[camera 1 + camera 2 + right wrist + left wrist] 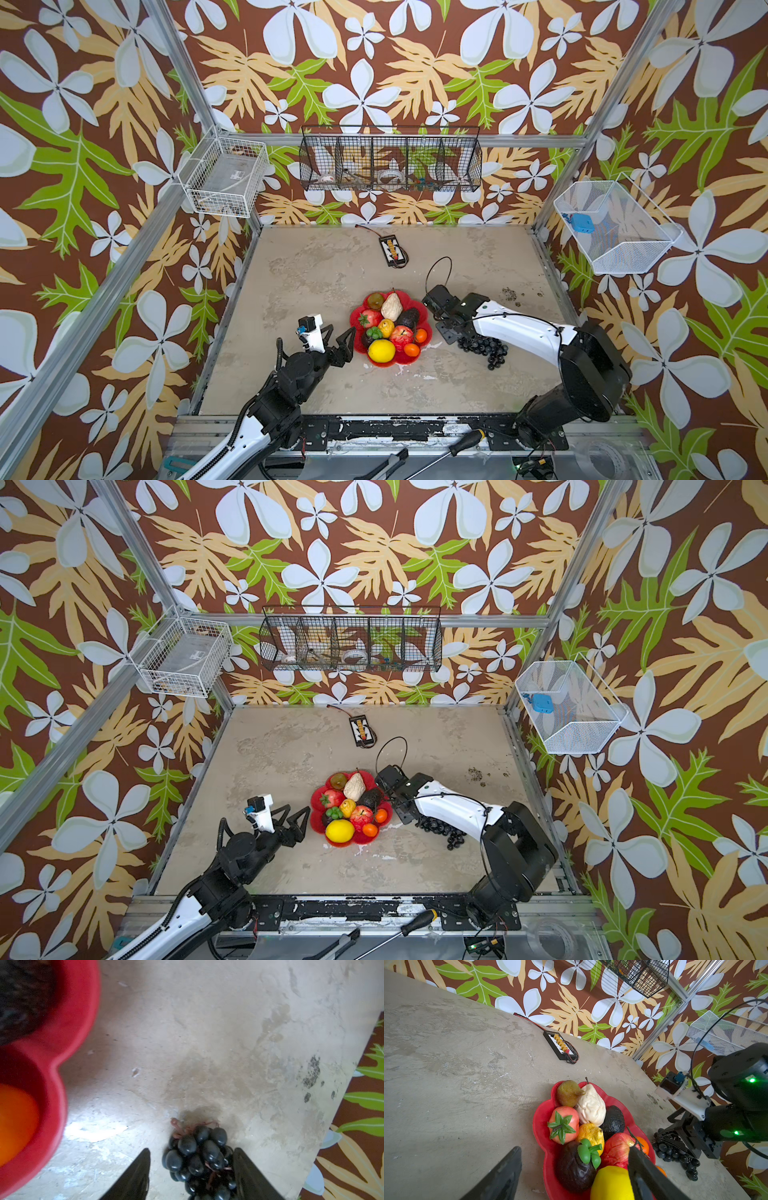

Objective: Place and organize the fake fruits in the fruit bowl

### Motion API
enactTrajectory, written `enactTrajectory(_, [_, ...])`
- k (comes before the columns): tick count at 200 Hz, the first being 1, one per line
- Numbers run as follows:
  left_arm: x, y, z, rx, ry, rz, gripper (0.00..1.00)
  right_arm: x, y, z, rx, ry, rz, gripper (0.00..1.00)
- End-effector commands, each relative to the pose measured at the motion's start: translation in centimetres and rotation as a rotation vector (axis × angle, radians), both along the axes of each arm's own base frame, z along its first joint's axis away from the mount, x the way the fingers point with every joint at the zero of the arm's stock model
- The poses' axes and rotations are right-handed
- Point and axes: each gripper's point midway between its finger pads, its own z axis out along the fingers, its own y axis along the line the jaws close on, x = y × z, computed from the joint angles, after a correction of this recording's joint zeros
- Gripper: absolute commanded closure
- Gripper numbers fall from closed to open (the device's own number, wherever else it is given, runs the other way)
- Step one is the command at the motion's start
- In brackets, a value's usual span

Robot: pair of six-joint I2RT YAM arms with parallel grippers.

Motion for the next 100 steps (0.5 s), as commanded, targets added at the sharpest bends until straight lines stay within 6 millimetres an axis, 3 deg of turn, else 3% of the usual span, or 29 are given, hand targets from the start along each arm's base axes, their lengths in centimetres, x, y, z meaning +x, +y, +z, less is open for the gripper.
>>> enactTrajectory(1, [0.1, 0.0, 0.6, -0.017, -0.012, 0.003, 0.19, 0.0, -1.5, 0.9, 0.001, -0.05, -0.088, 0.13])
enactTrajectory(20, [0.0, 0.0, 0.6, -0.017, -0.013, 0.003, 0.19, 0.1, -1.4, 1.4, 0.066, -0.067, -0.125, 0.0])
enactTrajectory(37, [0.0, 0.0, 0.6, -0.018, -0.011, 0.004, 0.19, -0.1, -1.8, 1.3, 0.132, -0.068, -0.168, 0.0])
enactTrajectory(61, [0.0, 0.1, 0.6, -0.02, -0.012, 0.005, 0.19, -0.3, -3.8, 1.4, 0.105, -0.112, -0.268, 0.0])
enactTrajectory(100, [0.0, 0.0, 0.6, -0.021, -0.012, 0.003, 0.19, -1.1, -4.5, 0.9, 0.215, -0.142, -0.334, 0.0])
